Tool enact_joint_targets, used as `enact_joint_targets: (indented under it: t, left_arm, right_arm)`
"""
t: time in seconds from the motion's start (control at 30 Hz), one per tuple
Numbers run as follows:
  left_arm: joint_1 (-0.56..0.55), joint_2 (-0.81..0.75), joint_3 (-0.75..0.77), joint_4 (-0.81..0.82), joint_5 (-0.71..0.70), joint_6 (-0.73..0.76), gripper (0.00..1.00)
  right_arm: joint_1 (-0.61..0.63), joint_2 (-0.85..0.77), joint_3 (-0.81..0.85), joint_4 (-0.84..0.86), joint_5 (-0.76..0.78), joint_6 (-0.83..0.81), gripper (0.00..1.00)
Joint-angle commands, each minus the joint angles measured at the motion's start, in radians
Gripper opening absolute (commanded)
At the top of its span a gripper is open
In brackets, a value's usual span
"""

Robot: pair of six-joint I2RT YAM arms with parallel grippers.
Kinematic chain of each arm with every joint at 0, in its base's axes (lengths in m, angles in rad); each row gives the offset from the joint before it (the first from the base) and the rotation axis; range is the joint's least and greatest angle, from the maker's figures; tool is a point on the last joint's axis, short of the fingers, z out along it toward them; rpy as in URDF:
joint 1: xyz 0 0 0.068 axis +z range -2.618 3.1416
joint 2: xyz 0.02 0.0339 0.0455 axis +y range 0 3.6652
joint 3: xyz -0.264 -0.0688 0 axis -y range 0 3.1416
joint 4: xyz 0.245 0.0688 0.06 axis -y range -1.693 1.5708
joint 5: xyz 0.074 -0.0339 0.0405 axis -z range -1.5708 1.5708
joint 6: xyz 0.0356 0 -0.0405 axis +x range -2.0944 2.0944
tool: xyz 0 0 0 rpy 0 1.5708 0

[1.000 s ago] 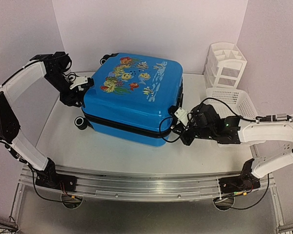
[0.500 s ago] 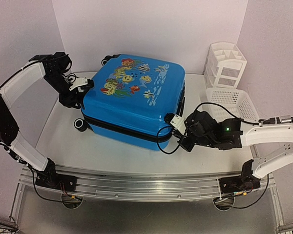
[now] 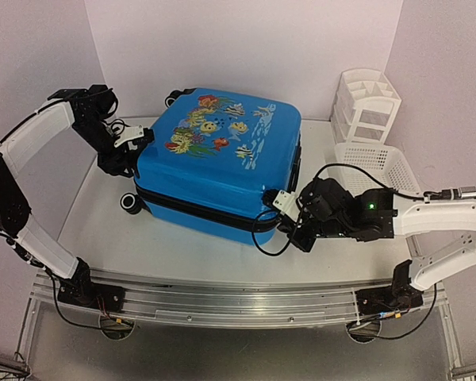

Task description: Open, take out, and arrange the luggage

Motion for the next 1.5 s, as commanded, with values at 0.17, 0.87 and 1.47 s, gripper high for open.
enact_joint_targets:
  t: [0.17, 0.87, 1.47]
  left_arm:
    - [-0.004, -0.042, 0.049, 0.266, 0.224, -0.458, 0.0]
    - [-0.106, -0.238, -0.084, 0.388, 0.277, -0.821, 0.0]
    - [-0.192, -0.36, -0.323, 0.579, 0.27, -1.005, 0.0]
  right_arm:
    - [0.005, 0.034, 0.007, 0.027, -0.188, 0.064, 0.0]
    - [0.148, 0.142, 0.104, 0.171, -0.054, 0.198, 0.0]
    - [0.216, 0.302, 0.211, 0.333, 0.061, 0.246, 0.0]
